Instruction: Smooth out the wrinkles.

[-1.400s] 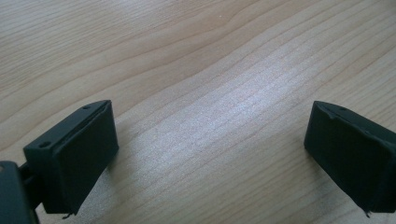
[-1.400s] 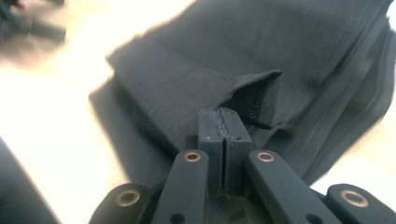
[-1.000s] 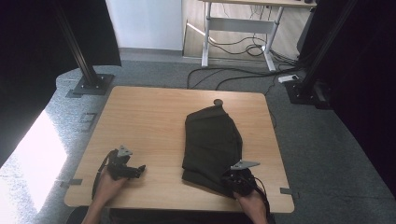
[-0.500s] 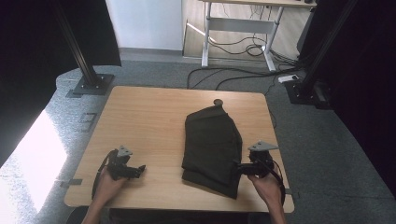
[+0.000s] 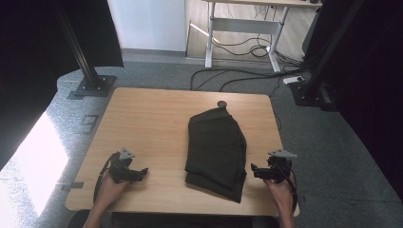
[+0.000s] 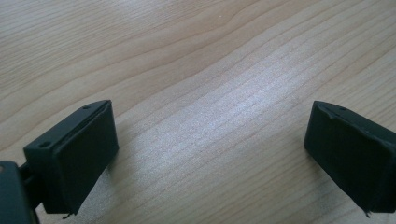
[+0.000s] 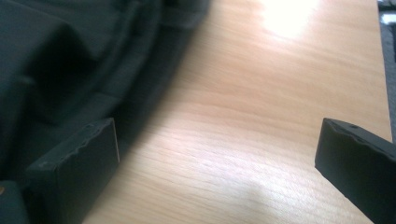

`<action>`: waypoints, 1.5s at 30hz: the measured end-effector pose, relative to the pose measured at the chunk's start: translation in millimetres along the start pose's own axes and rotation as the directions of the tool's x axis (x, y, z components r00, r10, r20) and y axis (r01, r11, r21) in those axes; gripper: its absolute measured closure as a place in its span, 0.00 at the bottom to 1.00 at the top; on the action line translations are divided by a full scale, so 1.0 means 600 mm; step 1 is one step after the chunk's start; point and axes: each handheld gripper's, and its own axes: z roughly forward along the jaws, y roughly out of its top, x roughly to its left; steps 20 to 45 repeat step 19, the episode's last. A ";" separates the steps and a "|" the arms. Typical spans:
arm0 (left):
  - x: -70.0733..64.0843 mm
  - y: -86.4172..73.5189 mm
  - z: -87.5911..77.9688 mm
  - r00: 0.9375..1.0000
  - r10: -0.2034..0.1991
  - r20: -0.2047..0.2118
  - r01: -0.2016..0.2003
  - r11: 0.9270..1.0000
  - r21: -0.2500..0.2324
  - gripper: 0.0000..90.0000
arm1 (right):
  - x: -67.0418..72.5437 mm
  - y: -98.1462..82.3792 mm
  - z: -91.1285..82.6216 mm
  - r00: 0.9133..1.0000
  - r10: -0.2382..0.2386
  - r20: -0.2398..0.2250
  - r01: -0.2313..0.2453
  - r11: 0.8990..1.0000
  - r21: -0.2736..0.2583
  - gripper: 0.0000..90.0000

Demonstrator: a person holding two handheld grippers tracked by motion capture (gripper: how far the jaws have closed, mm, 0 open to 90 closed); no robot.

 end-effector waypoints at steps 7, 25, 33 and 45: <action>0.000 0.000 0.000 1.000 0.000 -0.001 0.000 1.000 0.000 0.03 | -0.007 -0.042 0.044 1.000 0.013 0.026 -0.014 0.999 0.040 0.00; -0.001 -0.001 0.000 1.000 0.000 -0.001 0.000 1.000 0.000 0.03 | -0.007 -0.048 0.050 0.999 0.019 0.026 -0.020 0.999 0.047 0.00; -0.001 -0.001 0.000 1.000 0.000 -0.001 0.000 1.000 0.000 0.03 | -0.007 -0.048 0.050 0.999 0.019 0.026 -0.020 0.999 0.047 0.00; -0.001 -0.001 0.000 1.000 0.000 -0.001 0.000 1.000 0.000 0.03 | -0.007 -0.048 0.050 0.999 0.019 0.026 -0.020 0.999 0.047 0.00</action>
